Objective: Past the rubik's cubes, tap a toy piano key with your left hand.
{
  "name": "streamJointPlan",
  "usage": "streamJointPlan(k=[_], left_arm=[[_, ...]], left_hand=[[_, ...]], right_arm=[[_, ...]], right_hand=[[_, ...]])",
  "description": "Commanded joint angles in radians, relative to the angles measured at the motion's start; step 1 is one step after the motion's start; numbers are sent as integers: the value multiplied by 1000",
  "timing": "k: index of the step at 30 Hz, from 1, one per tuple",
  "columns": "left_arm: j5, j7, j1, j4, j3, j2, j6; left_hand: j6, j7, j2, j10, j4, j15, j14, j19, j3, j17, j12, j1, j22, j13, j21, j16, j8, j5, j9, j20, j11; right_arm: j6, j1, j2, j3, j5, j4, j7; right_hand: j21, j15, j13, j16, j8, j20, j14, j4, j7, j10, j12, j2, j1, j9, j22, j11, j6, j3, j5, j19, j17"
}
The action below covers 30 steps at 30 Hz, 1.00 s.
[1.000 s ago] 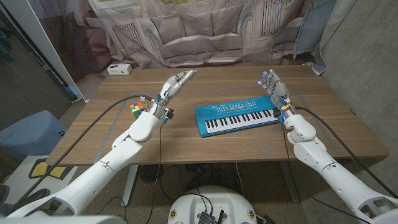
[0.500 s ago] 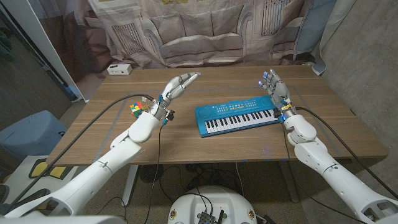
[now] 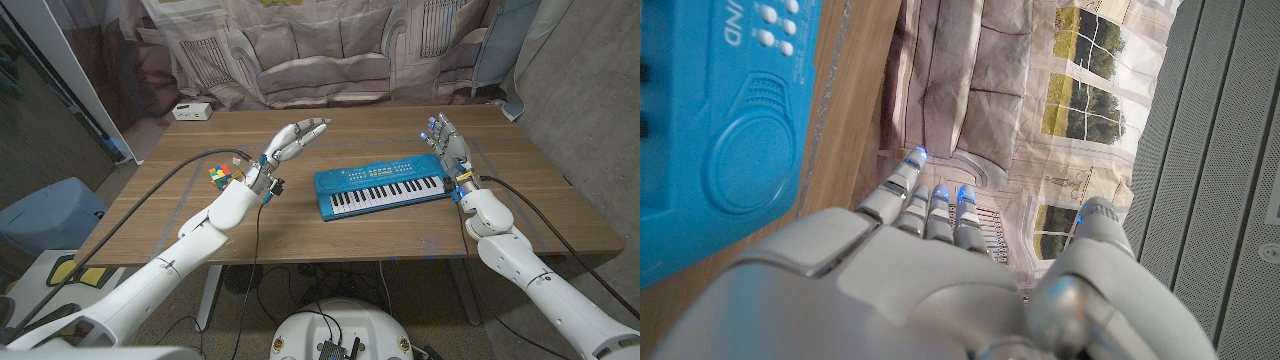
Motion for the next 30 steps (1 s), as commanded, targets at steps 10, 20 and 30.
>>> streamJointPlan(k=[10,20,30], left_arm=[[154,38,15,-56,-10,13,-22],[228,68,45,-111,-27,35,5],[340,136,54,-139,-34,39,9]], left_hand=[[33,4,3,29,-9,5,30,33,-1,5,7,21,2,3,0,4,3,1,2,1,2],[50,3,3,44,-11,1,45,44,-2,5,7,25,2,4,-2,4,2,2,3,5,5],[83,-2,7,74,-14,9,82,68,-3,5,11,29,2,5,-2,9,5,2,3,11,12]], right_arm=[[24,-49,3,20,-11,-37,-38],[27,-46,5,16,-12,-34,-27],[34,-51,10,18,-16,-38,-36]], right_hand=[[-6,2,4,-1,4,5,-3,3,-2,10,-6,-5,2,2,4,7,8,-7,1,-3,2],[-6,5,4,1,3,6,4,3,-1,13,-6,-4,2,2,4,6,8,-8,1,-2,2],[-6,2,4,4,4,7,17,3,-7,26,-4,-2,3,2,4,-1,14,-9,2,2,2]])
